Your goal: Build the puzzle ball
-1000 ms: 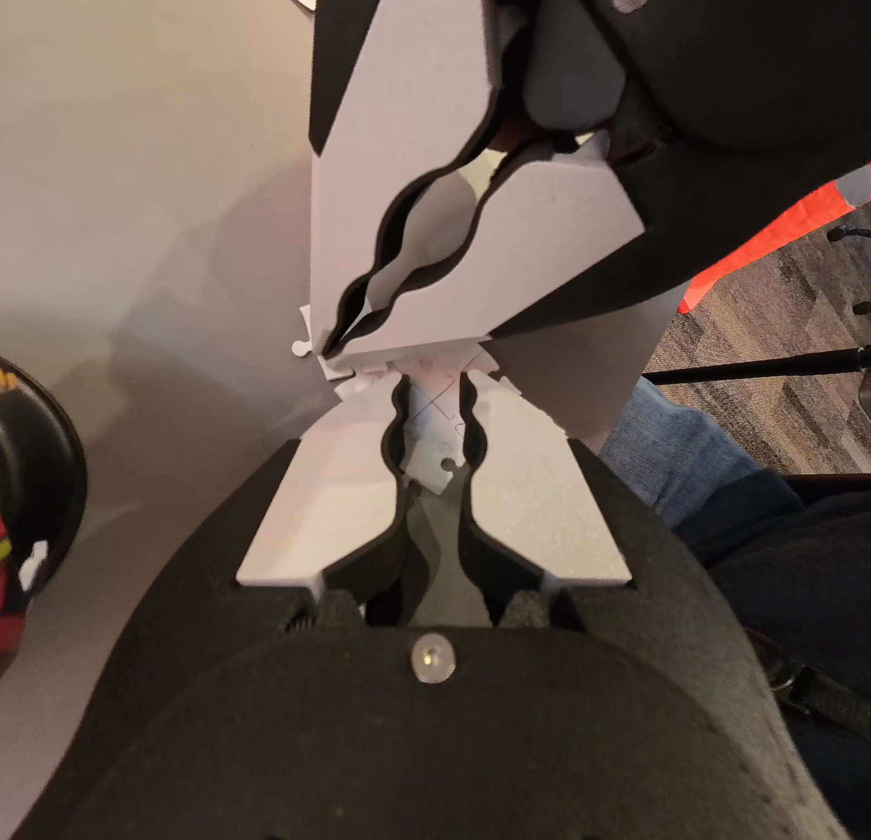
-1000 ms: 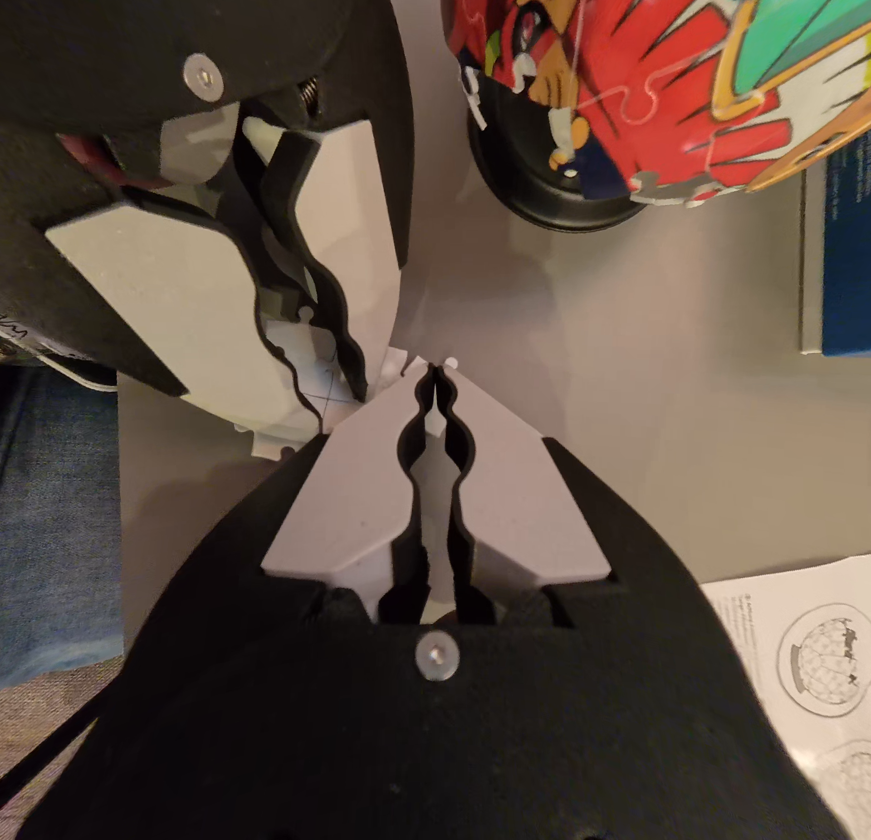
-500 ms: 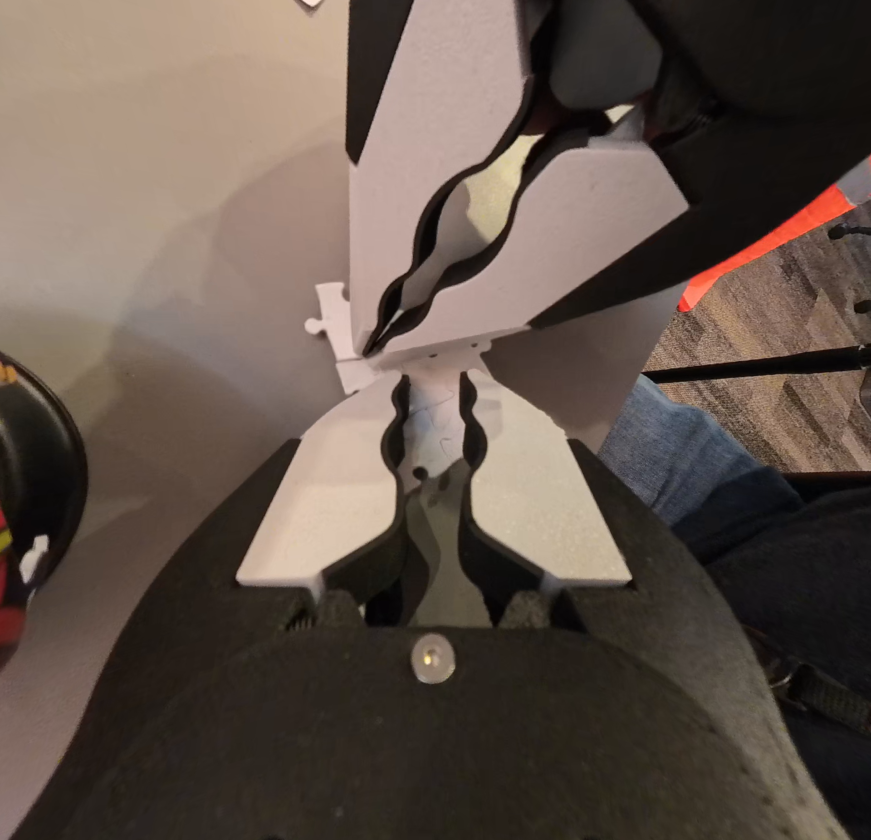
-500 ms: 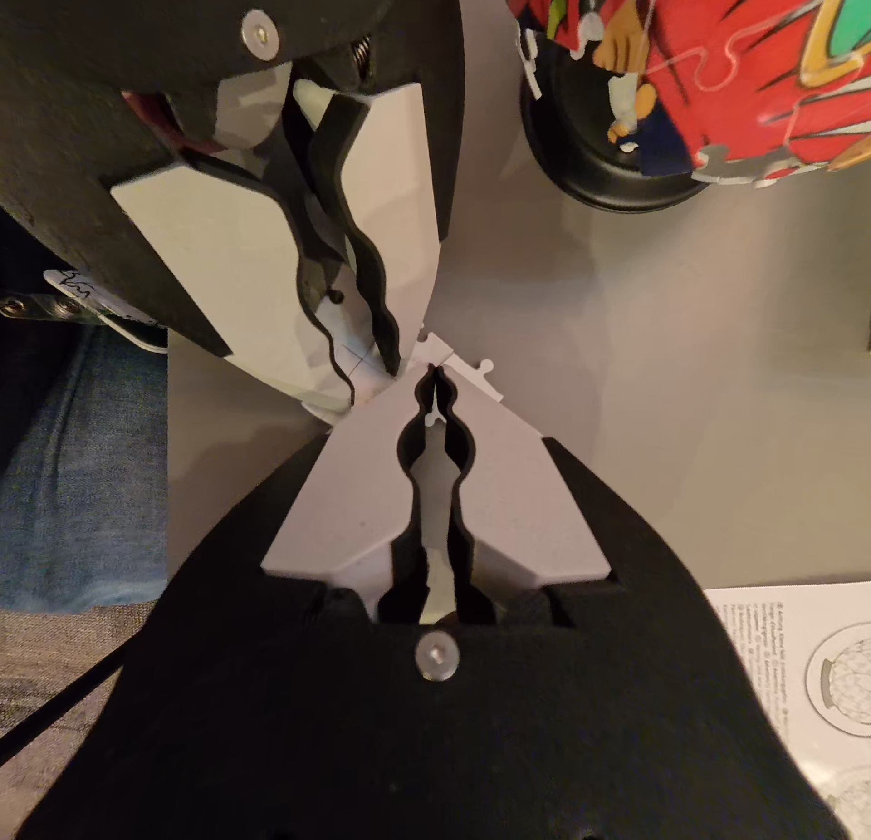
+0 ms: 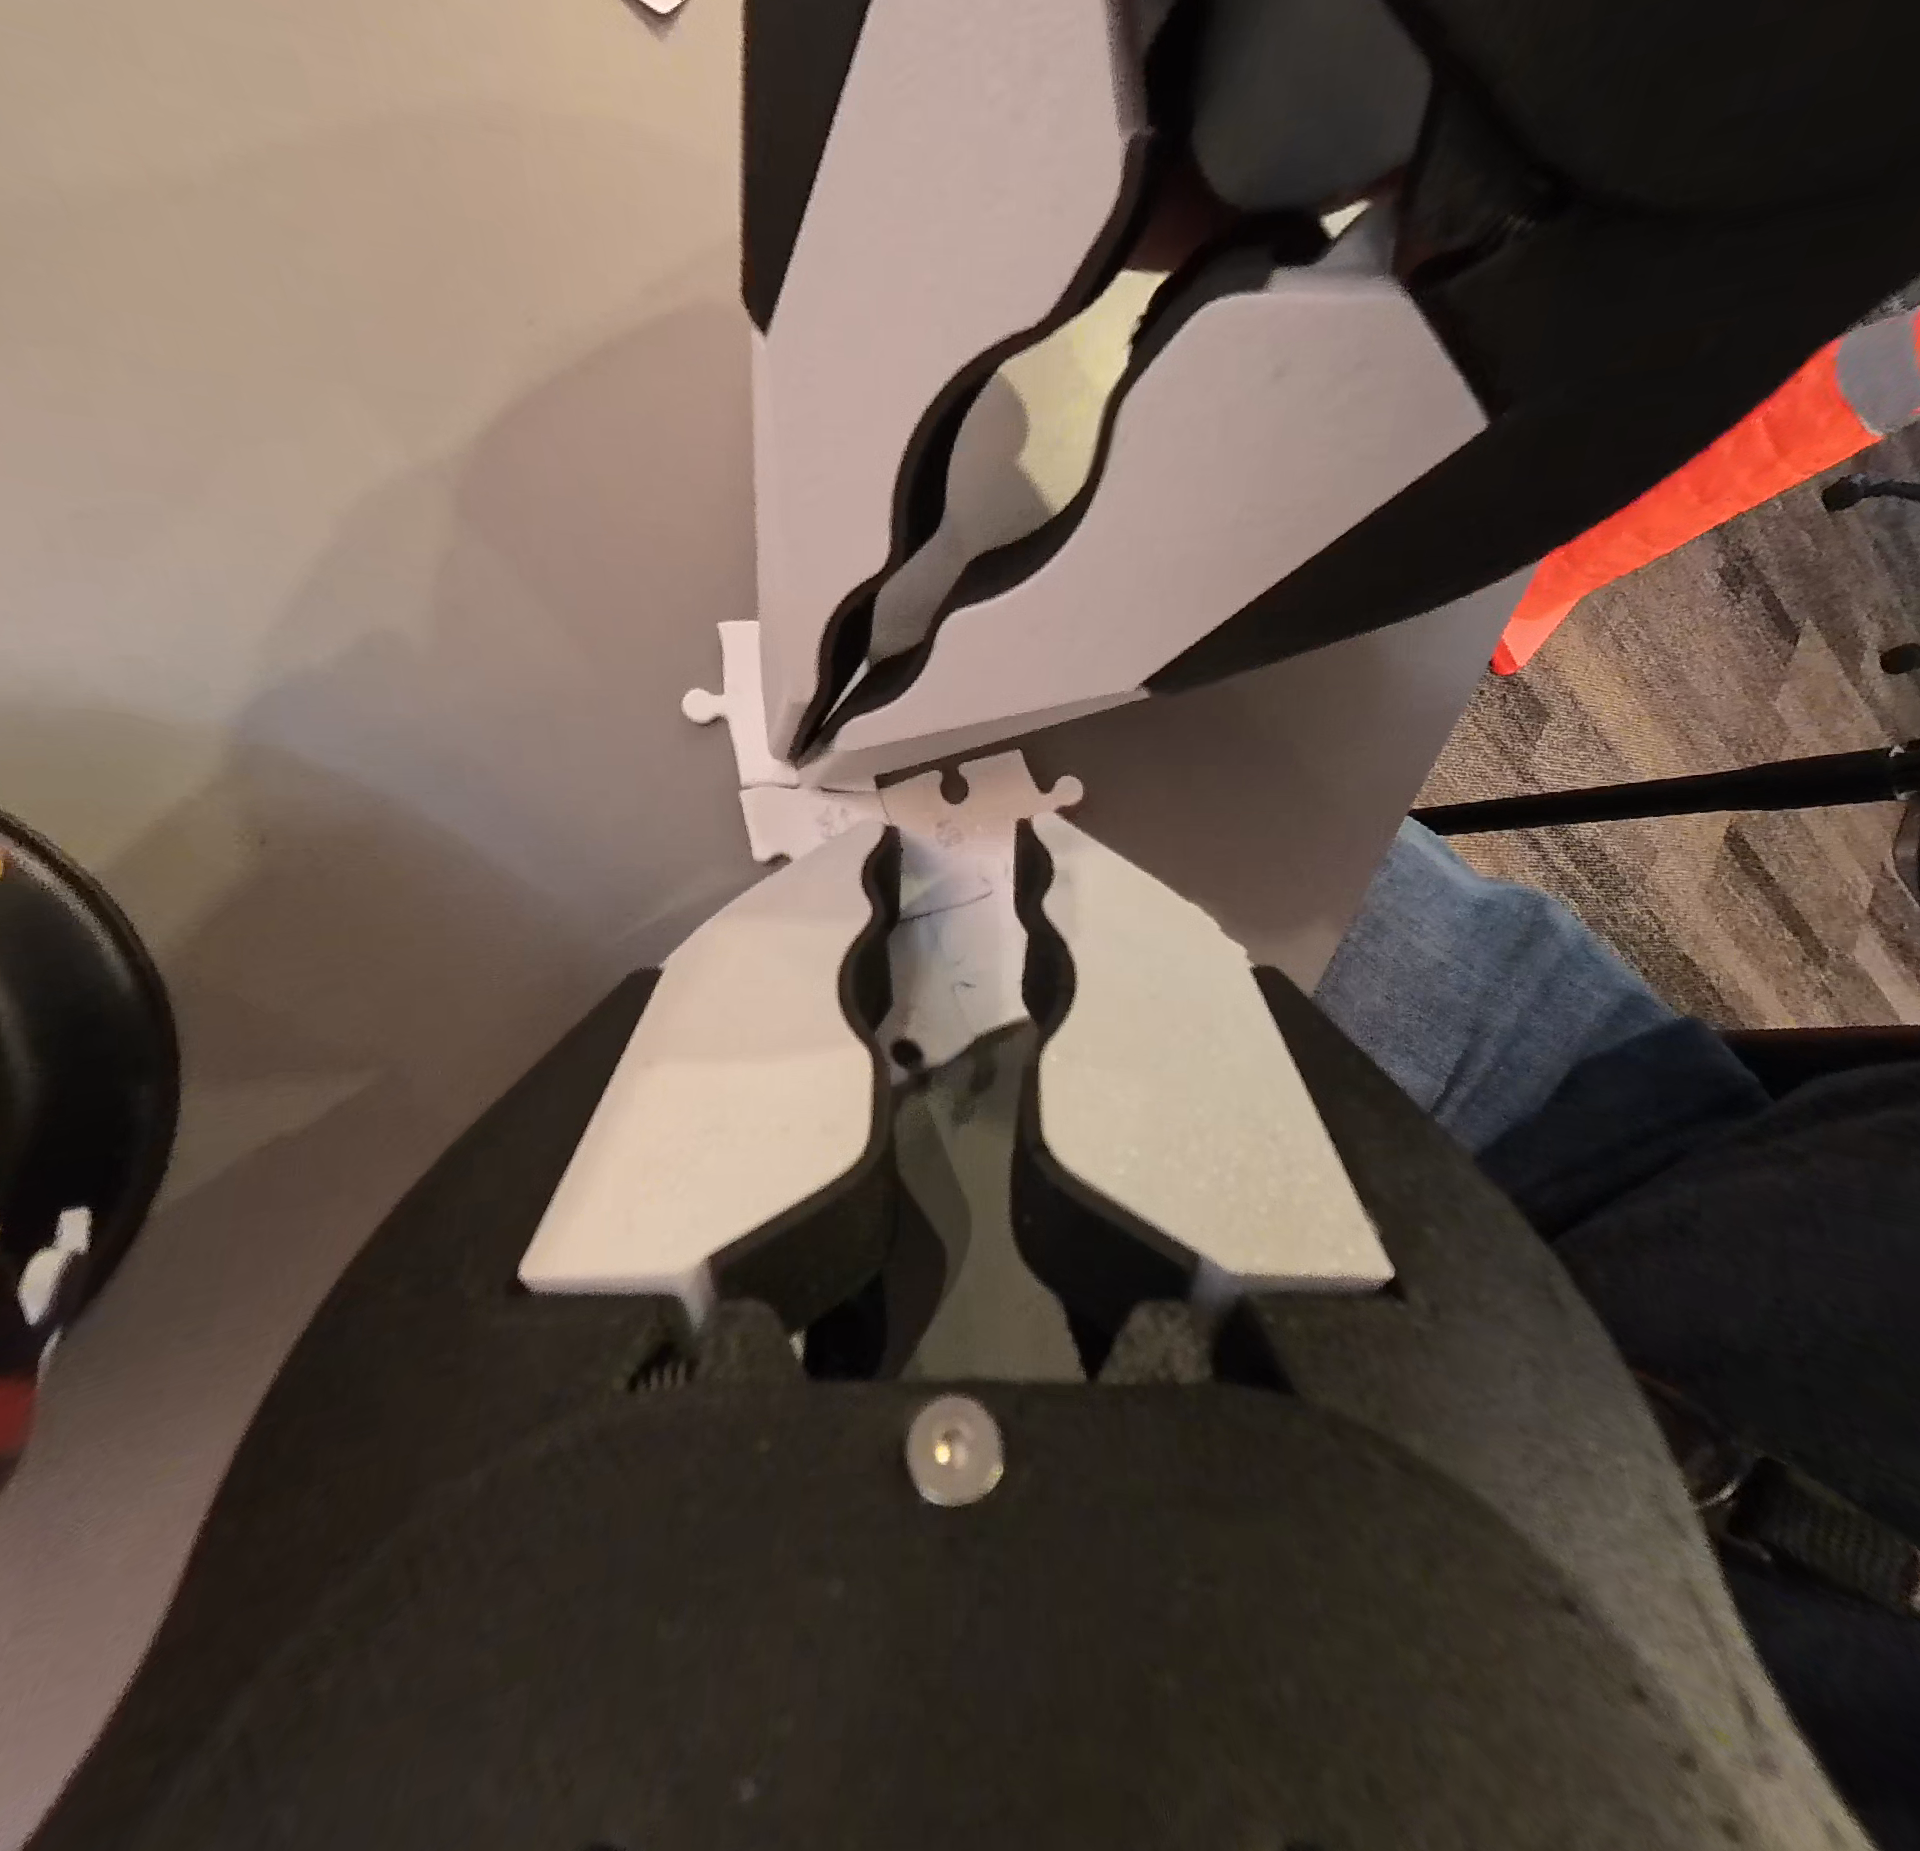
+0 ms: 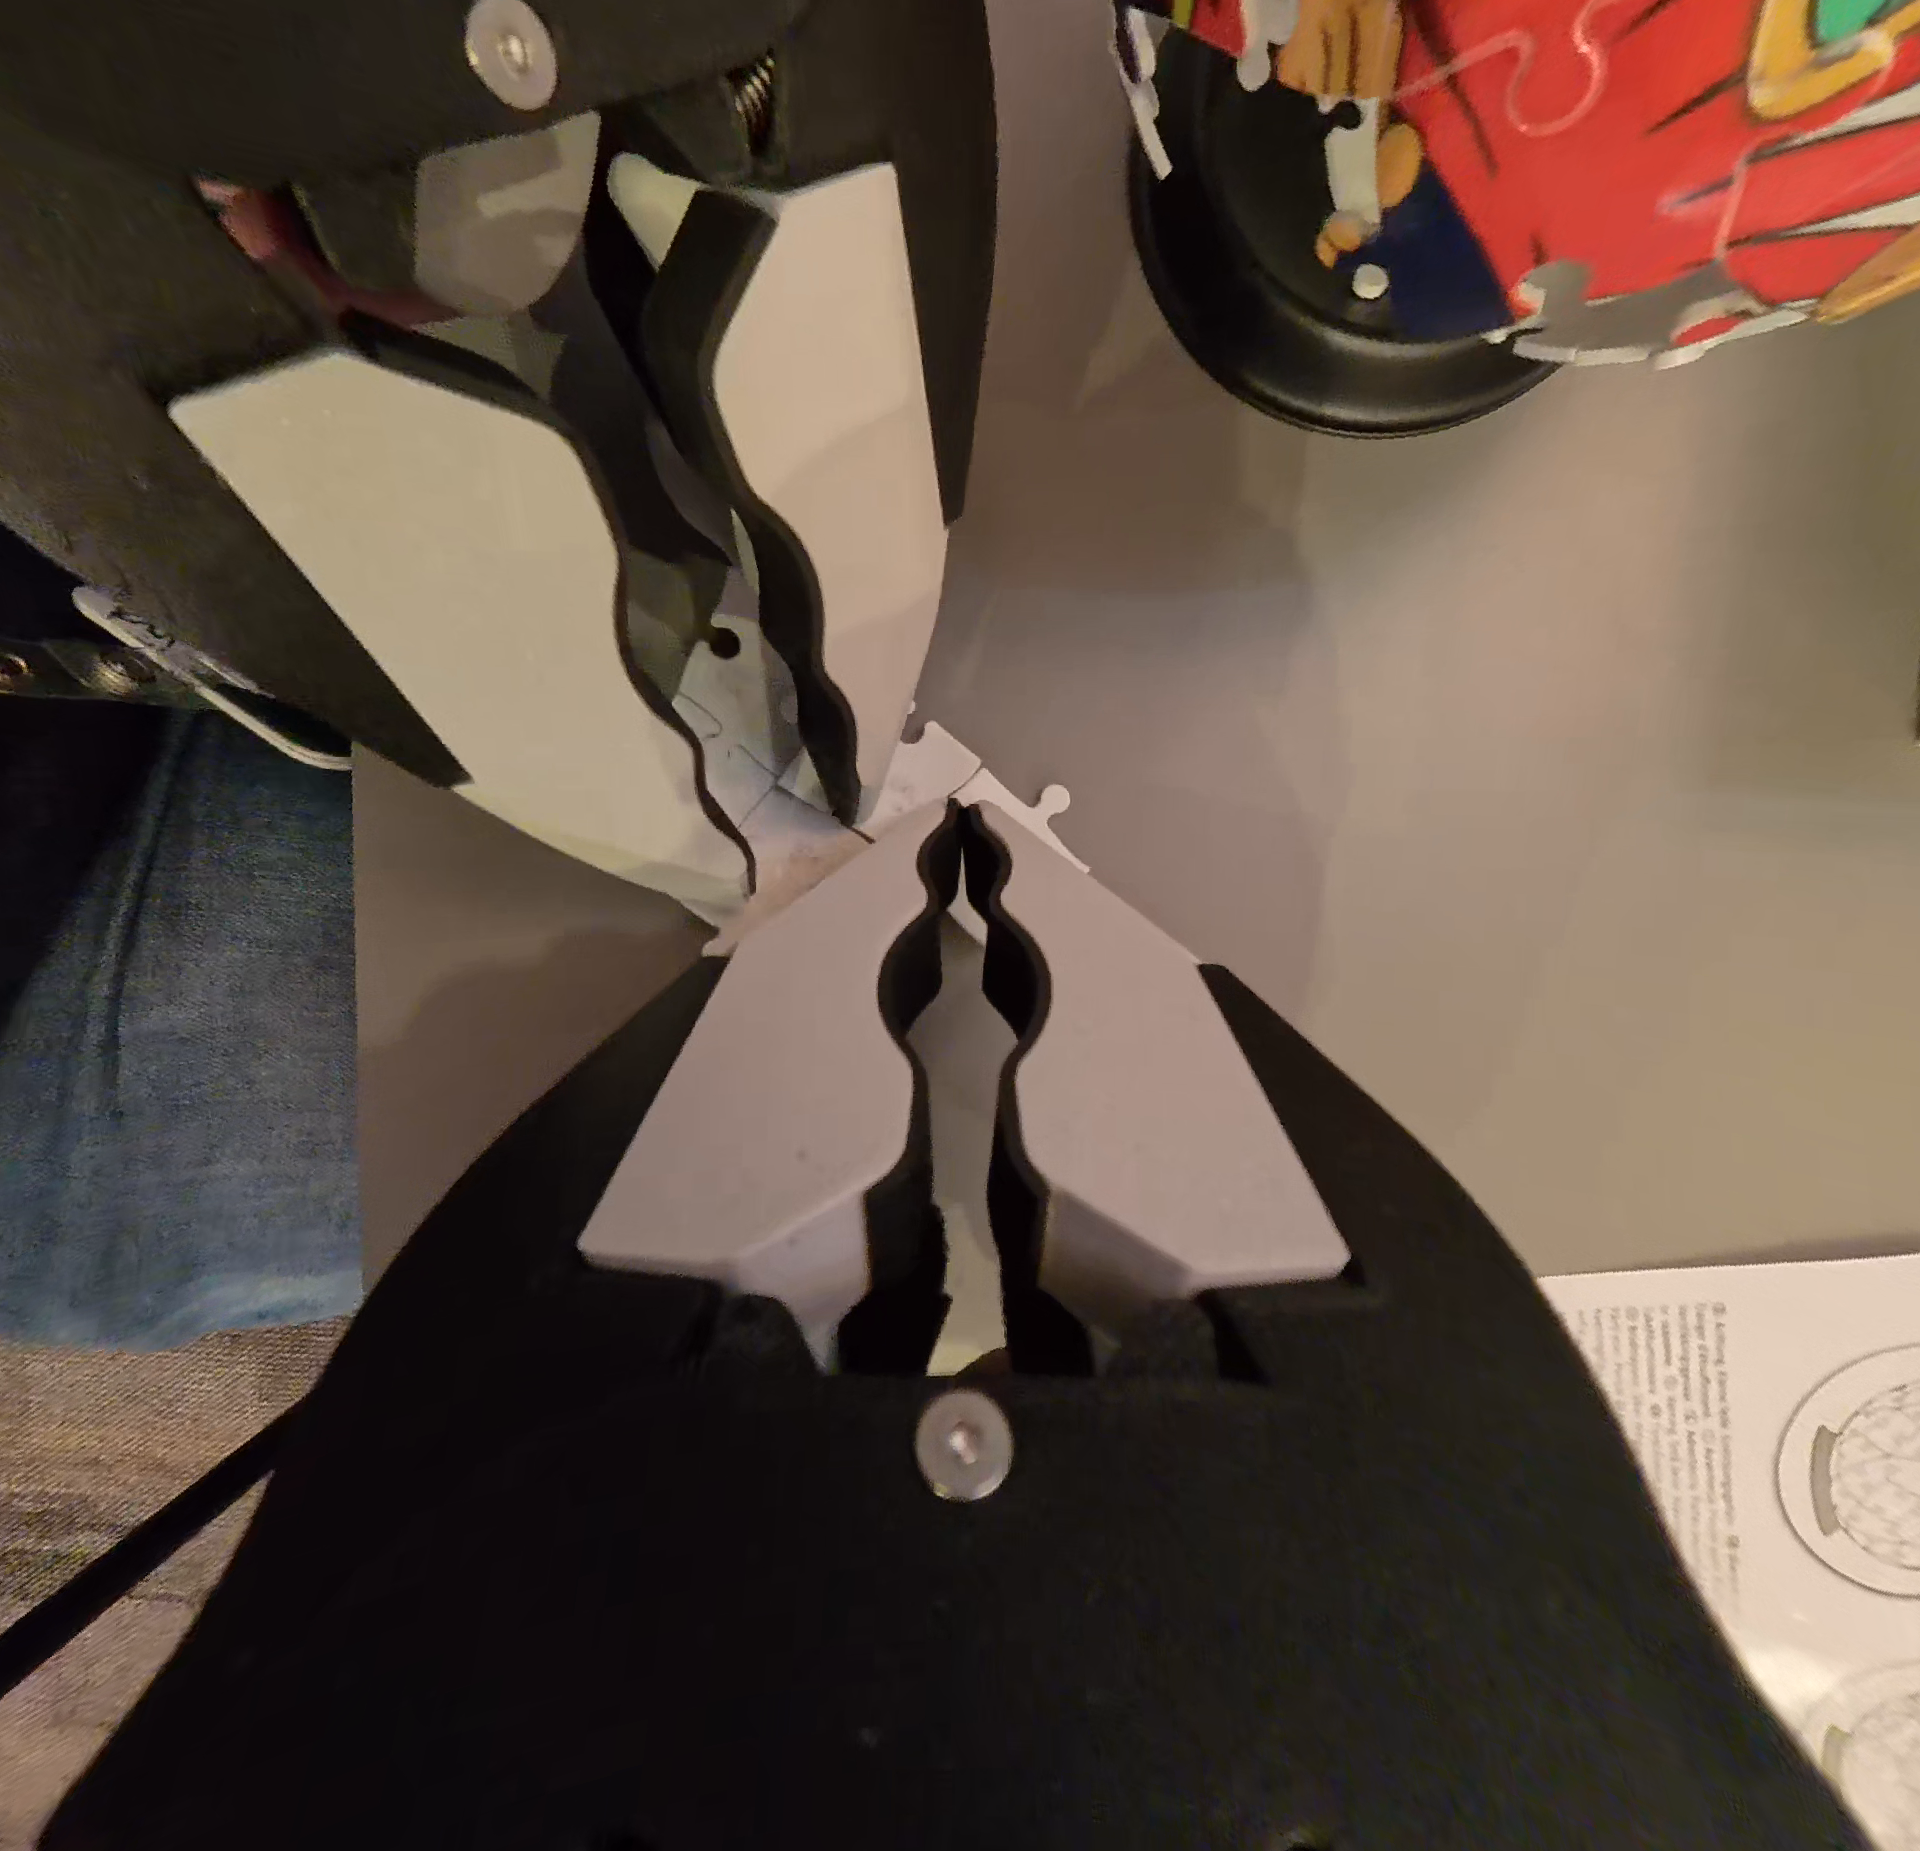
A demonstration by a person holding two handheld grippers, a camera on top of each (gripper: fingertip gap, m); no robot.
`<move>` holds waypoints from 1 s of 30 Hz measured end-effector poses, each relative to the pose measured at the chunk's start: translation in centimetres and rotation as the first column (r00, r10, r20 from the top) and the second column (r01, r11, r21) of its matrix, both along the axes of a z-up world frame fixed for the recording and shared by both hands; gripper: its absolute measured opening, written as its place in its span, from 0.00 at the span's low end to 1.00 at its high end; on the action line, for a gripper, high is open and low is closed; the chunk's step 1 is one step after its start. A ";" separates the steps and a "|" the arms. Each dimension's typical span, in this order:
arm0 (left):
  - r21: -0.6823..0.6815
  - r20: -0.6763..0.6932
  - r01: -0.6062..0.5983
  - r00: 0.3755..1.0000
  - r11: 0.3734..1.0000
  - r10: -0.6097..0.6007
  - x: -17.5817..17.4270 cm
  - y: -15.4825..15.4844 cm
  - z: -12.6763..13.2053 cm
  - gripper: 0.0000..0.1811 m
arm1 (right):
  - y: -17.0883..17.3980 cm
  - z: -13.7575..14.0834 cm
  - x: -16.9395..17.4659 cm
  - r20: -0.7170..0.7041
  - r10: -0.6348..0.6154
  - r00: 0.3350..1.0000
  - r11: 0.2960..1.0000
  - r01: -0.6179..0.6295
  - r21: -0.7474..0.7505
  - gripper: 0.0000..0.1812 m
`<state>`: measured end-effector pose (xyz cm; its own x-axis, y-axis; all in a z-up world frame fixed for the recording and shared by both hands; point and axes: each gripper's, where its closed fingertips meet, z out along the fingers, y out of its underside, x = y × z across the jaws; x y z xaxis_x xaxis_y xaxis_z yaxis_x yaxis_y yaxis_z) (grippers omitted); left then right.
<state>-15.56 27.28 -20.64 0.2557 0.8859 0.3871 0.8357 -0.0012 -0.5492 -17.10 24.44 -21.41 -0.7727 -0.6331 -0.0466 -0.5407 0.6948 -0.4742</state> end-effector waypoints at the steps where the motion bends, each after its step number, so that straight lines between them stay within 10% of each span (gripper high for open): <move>1: 0.001 0.000 0.002 1.000 1.000 -0.002 0.0 0.0 0.0 0.11 | 0.0 0.0 0.1 0.000 0.004 1.000 1.000 -0.004 -0.003 0.00; 30: -0.011 0.003 0.010 1.000 1.000 -0.010 -0.1 -0.1 -0.1 0.10 | 1.7 0.2 0.1 -0.006 0.175 0.985 0.984 -0.175 0.020 0.00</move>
